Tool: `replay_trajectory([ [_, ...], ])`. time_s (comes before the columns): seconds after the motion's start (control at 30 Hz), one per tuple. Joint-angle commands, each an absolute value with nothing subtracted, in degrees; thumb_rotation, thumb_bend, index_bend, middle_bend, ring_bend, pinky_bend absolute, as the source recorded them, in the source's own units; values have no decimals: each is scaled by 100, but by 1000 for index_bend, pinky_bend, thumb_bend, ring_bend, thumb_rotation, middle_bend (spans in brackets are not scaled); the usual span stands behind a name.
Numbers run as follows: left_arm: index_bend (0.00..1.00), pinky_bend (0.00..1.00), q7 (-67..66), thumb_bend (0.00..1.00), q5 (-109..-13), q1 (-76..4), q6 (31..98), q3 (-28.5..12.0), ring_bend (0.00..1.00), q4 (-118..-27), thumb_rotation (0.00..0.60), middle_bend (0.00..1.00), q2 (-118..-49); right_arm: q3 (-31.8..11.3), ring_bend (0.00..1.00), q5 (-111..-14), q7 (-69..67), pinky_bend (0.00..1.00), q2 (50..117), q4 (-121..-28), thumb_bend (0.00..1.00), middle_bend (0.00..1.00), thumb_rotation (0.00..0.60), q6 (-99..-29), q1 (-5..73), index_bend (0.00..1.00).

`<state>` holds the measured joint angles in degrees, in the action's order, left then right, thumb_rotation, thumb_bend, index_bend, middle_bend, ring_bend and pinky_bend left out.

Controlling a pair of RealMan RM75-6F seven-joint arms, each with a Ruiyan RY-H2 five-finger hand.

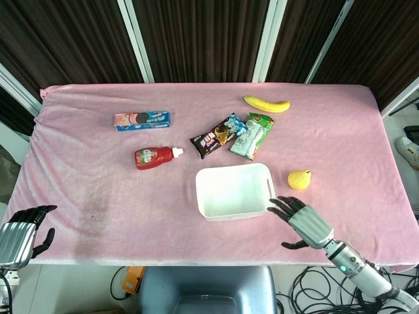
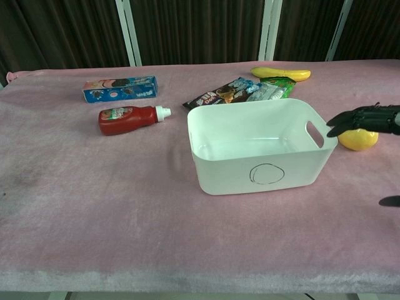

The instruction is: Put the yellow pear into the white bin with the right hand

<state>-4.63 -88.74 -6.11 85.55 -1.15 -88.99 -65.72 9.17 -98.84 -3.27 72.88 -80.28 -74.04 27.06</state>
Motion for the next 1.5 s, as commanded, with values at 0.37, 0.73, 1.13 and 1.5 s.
replay_trajectory([
  [0.37,277,344,-486,449,-8857,-618,8526,-113,307,-8904,600,328,-6572,-207,138,-8547,-1056,300,7966,-6659,262,203,600,-6526,2978,279],
  [0.73,277,344,-502,448,-8847,-617,8521,-112,307,-8907,600,328,-6571,-466,138,-8043,-1146,300,8569,-5755,262,202,600,-5660,3271,240],
  [1.13,277,343,-530,448,-8830,-608,8527,-114,306,-8913,600,328,-6574,-592,185,-7671,-964,337,9020,-5078,262,203,600,-5036,3416,267],
  [1.5,277,343,-498,448,-8817,-592,8555,-126,307,-8912,600,328,-6564,-646,531,-7600,-973,669,9646,-4047,451,416,600,-4900,3461,589],
])
